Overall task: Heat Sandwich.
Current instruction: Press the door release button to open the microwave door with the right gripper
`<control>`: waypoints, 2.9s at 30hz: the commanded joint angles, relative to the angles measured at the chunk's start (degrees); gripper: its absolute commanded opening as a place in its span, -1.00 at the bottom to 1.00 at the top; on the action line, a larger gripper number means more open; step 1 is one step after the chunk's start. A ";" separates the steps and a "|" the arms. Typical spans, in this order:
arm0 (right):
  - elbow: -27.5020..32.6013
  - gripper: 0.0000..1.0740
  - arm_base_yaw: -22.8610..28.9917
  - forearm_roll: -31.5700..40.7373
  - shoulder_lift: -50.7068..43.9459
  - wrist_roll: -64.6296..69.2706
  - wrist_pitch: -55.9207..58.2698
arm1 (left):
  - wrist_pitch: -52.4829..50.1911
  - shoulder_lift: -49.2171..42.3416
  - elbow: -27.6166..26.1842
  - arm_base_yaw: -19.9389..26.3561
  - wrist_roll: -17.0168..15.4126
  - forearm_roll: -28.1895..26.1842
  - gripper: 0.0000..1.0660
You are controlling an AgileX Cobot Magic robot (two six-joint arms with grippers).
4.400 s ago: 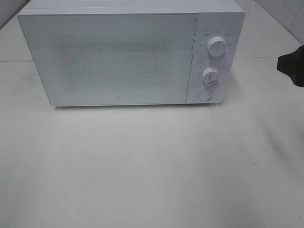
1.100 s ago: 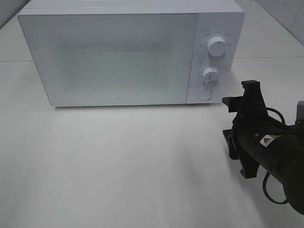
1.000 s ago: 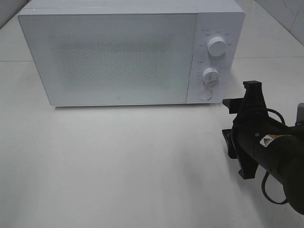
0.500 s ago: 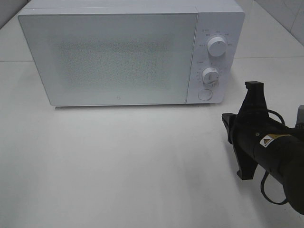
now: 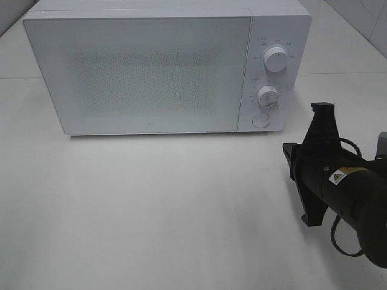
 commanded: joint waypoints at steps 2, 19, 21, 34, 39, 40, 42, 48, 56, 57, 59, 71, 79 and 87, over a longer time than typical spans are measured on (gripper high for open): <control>-2.52 -0.99 -2.58 -4.53 2.64 -0.06 0.52 | -0.46 -1.32 0.17 0.17 -0.06 -0.52 0.94; -12.49 -0.98 -9.05 -10.60 11.12 0.23 3.32 | -0.46 -1.32 0.17 0.17 -0.06 -0.52 0.94; -14.38 -0.98 -9.85 -11.06 12.83 0.23 3.72 | -0.46 -1.32 0.17 0.17 -0.06 -0.52 0.94; -21.20 -0.98 -12.89 -12.49 18.22 0.23 5.73 | -0.46 -1.32 0.17 0.17 -0.06 -0.52 0.94; -23.03 -0.98 -13.58 -13.18 20.28 0.23 6.70 | -0.46 -1.32 0.17 0.17 -0.06 -0.52 0.94; -23.49 -0.98 -13.69 -13.12 20.68 0.23 6.53 | -0.46 -1.32 0.17 0.17 -0.06 -0.52 0.94; -23.72 -0.98 -14.21 -13.12 20.86 0.11 6.47 | -0.46 -1.32 0.17 0.17 -0.06 -0.52 0.94; -25.55 -0.99 -14.90 -13.35 22.12 -0.46 6.47 | -0.46 -1.32 0.17 0.17 -0.06 -0.52 0.94; -28.19 -0.98 -16.44 -12.95 23.49 -1.09 6.19 | -0.46 -1.32 0.17 0.17 -0.06 -0.52 0.94; -28.19 -0.98 -16.44 -12.95 23.49 -1.09 6.19 | -0.46 -1.32 0.17 0.17 -0.06 -0.52 0.94; -28.53 -0.98 -16.84 -12.89 23.49 -1.09 4.64 | -0.46 -1.32 0.17 0.17 0.00 -0.52 0.94; -31.74 -0.98 -16.84 -15.18 23.49 -0.74 -4.24 | -0.46 -1.32 0.17 0.17 0.00 -0.52 0.94; -36.15 -0.98 -16.90 -14.84 25.90 -2.64 -7.56 | -0.46 -1.32 0.17 0.17 0.00 -0.52 0.94; -38.85 -0.97 -16.90 -15.53 26.81 -2.86 -6.88 | -0.46 -1.32 0.17 0.17 0.00 -0.52 0.94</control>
